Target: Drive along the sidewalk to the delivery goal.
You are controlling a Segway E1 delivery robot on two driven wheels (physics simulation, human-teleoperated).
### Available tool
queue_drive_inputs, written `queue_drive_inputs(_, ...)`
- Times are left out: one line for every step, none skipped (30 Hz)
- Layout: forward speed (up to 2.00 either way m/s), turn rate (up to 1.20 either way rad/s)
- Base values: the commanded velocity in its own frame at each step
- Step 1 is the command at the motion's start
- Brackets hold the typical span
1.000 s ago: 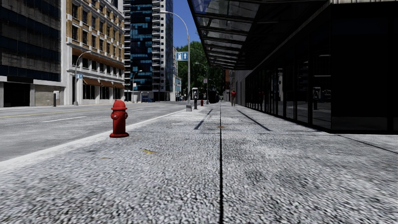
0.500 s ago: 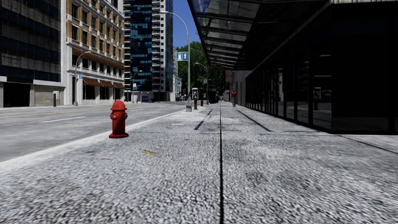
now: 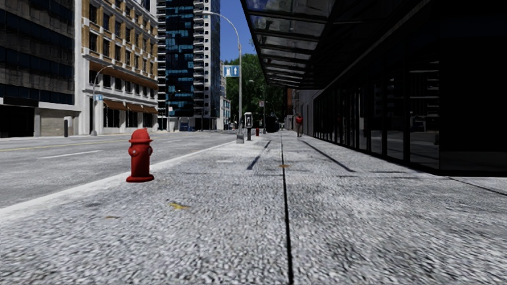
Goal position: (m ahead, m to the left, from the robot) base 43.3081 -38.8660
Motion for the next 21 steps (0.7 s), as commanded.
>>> queue_drive_inputs(2.0,0.0)
queue_drive_inputs(2.0,0.0)
queue_drive_inputs(2.0,0.0)
queue_drive_inputs(2.0,0.0)
queue_drive_inputs(2.0,0.0)
queue_drive_inputs(2.0,0.0)
queue_drive_inputs(2.0,0.0)
queue_drive_inputs(1.97,-1.0)
queue_drive_inputs(1.96,-1.2)
queue_drive_inputs(1.96,-1.2)
queue_drive_inputs(1.95,-1.2)
queue_drive_inputs(1.95,-1.2)
queue_drive_inputs(1.95,-1.2)
queue_drive_inputs(1.95,-1.2)
queue_drive_inputs(1.95,-1.2)
queue_drive_inputs(1.95,-1.2)
queue_drive_inputs(1.95,-1.2)
queue_drive_inputs(1.95,-1.2)
queue_drive_inputs(1.95,-1.2)
queue_drive_inputs(1.95,-1.2)
queue_drive_inputs(1.95,-1.2)
